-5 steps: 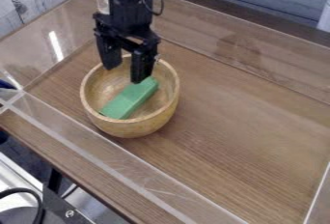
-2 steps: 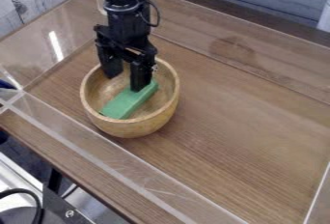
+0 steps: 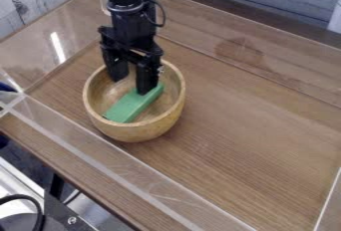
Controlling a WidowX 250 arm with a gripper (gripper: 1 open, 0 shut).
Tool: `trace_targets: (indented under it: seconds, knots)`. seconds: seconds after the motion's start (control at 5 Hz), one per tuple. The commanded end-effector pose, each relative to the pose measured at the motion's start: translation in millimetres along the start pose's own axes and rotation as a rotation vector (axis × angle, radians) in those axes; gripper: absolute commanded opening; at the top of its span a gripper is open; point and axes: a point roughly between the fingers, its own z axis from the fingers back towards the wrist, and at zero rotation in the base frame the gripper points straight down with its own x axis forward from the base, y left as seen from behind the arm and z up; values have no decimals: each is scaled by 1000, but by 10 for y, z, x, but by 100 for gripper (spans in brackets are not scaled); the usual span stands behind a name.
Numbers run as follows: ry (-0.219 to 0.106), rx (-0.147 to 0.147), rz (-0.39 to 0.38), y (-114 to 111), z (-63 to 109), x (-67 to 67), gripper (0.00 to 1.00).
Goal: Remove the green block from inside the brown bowl and put it on the table
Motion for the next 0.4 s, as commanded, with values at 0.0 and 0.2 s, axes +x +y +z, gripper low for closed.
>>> trace_targets:
  seconds: [0.0,0.2]
  knots:
    - [-45,9,5,48,132,51,100]
    - [-50,2,2,46,151,60,100]
